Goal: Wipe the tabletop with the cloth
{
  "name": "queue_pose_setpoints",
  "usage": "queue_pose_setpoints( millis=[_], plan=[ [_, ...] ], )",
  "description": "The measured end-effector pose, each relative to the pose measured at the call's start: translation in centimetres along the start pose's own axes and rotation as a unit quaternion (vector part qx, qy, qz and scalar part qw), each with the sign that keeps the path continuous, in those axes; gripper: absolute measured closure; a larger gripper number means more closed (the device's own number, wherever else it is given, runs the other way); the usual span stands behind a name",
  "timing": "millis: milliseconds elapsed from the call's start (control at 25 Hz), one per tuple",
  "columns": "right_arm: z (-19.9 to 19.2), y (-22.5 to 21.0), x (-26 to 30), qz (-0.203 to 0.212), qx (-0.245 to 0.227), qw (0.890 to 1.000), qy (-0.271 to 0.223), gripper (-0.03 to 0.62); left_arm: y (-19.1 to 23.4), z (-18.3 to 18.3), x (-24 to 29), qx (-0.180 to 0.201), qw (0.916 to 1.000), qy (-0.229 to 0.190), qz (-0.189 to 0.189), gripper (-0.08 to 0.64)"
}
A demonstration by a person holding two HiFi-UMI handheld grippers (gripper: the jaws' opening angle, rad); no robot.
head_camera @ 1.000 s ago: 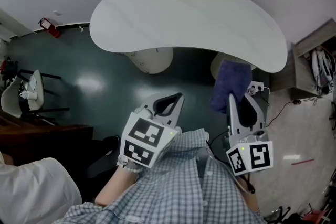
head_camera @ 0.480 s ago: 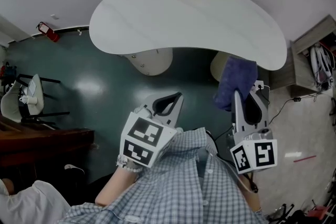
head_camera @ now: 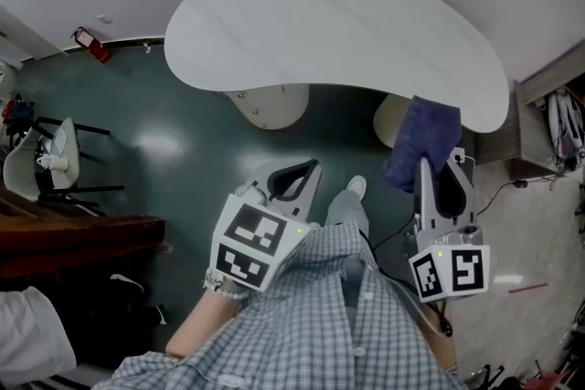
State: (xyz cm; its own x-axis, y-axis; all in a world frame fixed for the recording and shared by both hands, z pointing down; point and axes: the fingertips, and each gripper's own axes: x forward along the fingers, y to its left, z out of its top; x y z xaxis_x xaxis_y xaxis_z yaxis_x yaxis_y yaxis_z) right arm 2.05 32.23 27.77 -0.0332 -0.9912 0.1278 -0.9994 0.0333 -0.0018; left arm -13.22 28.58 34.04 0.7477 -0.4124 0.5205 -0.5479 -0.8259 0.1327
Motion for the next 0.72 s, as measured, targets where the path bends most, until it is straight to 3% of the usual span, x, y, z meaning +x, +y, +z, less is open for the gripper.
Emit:
queue_pose_setpoints(
  millis=[400, 720],
  plan=[
    [0.1, -3.0, 4.8, 0.012, -0.001, 1.0, 0.006, 0.515, 2.3, 2.3, 3.6, -0.009, 0.9998, 0.002, 0.015, 0.558],
    [0.0, -5.9, 10.5, 0.051, -0.02, 0.998, 0.026, 0.515, 4.5, 5.2, 7.3, -0.018, 0.9991, 0.0, 0.038, 0.558]
  ],
)
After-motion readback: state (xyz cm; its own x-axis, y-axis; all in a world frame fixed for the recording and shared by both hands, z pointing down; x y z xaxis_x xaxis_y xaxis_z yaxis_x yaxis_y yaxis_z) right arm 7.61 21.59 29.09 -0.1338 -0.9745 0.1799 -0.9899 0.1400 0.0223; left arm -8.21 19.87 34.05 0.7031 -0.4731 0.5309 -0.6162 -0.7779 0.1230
